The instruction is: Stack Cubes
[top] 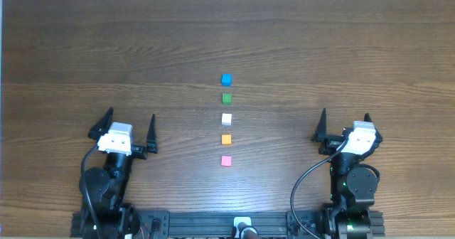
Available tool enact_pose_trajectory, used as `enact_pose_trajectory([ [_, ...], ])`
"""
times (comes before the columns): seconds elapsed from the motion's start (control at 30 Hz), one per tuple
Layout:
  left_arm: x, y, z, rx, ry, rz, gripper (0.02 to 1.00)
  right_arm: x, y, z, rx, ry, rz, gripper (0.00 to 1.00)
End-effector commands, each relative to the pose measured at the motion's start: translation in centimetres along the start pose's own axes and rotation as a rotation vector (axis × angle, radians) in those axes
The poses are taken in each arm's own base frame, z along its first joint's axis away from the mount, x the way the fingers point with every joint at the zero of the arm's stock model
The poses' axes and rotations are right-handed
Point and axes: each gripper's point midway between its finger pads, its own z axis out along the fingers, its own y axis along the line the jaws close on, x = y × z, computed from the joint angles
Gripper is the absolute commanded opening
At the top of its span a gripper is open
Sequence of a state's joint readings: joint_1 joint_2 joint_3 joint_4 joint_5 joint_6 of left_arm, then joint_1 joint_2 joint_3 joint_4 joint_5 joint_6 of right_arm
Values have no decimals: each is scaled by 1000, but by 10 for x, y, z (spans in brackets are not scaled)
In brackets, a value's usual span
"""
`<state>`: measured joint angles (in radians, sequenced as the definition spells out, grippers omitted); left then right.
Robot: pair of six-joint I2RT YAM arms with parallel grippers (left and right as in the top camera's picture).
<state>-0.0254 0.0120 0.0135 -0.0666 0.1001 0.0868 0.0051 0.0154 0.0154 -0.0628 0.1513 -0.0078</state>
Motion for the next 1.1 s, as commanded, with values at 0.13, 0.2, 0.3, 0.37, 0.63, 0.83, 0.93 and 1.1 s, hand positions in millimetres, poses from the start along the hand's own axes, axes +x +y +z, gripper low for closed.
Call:
enact_pose_trajectory([
  [0.13, 12, 11, 2, -66, 44, -52, 1000, 2, 1, 0, -5, -4, -4, 991],
  [0.2, 9, 11, 2, -67, 33, -52, 1000, 2, 1, 0, -5, -3, -4, 991],
  [0.3, 8, 11, 2, -67, 26, -51, 1000, 2, 1, 0, -5, -3, -4, 993],
  [0.37, 8, 11, 2, -67, 26, -51, 1000, 2, 1, 0, -5, -3, -4, 993],
  [0.63, 8, 11, 2, -67, 26, -51, 1000, 2, 1, 0, -5, -3, -4, 991],
  [0.83, 6, 11, 2, -67, 19, -51, 1000, 2, 1, 0, -5, -3, -5, 991],
  [0.93, 5, 11, 2, -66, 17, -53, 1000, 2, 1, 0, -5, -3, -4, 993],
  [1.1, 3, 11, 2, -65, 6, -106, 1000, 2, 1, 0, -5, -3, -4, 993],
])
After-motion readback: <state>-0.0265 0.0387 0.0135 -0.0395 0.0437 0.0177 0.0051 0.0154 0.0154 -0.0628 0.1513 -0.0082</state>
